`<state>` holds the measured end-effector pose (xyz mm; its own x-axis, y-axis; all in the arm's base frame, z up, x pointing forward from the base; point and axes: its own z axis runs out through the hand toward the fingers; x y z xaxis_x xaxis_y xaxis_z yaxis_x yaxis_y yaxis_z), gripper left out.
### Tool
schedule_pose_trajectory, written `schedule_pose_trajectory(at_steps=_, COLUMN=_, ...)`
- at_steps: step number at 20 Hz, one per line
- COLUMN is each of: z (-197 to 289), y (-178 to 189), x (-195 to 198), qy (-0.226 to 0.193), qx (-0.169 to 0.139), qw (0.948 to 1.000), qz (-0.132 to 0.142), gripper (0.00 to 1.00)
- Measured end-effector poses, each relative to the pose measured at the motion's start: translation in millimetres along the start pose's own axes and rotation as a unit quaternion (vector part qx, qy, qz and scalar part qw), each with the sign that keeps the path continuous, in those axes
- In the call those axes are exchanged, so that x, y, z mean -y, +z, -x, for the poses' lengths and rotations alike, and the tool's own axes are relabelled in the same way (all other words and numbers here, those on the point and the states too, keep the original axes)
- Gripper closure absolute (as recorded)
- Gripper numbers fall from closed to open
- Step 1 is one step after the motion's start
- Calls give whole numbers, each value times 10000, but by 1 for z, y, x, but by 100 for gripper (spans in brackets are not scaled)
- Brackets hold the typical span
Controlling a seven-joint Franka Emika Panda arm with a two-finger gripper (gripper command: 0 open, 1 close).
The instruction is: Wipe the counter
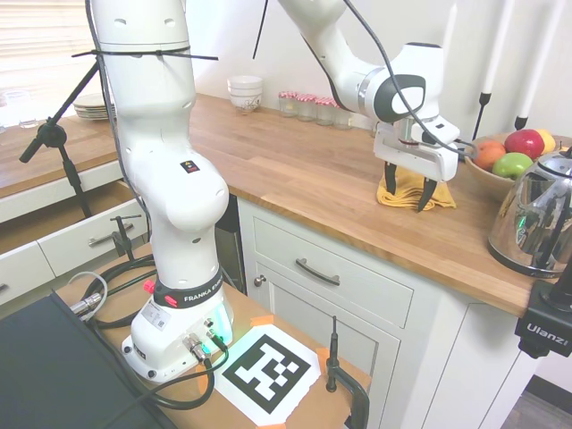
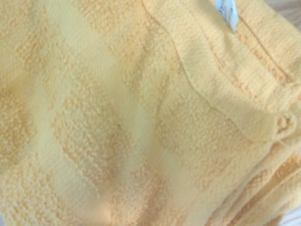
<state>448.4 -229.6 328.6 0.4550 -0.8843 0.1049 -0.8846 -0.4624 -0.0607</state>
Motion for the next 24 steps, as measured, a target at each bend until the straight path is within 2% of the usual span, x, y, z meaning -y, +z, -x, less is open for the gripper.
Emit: schedule_pose_trajectory(at_steps=24, z=-10, y=-1, x=-13, qy=163, qx=1, qw=9994, qz=-319, gripper=100)
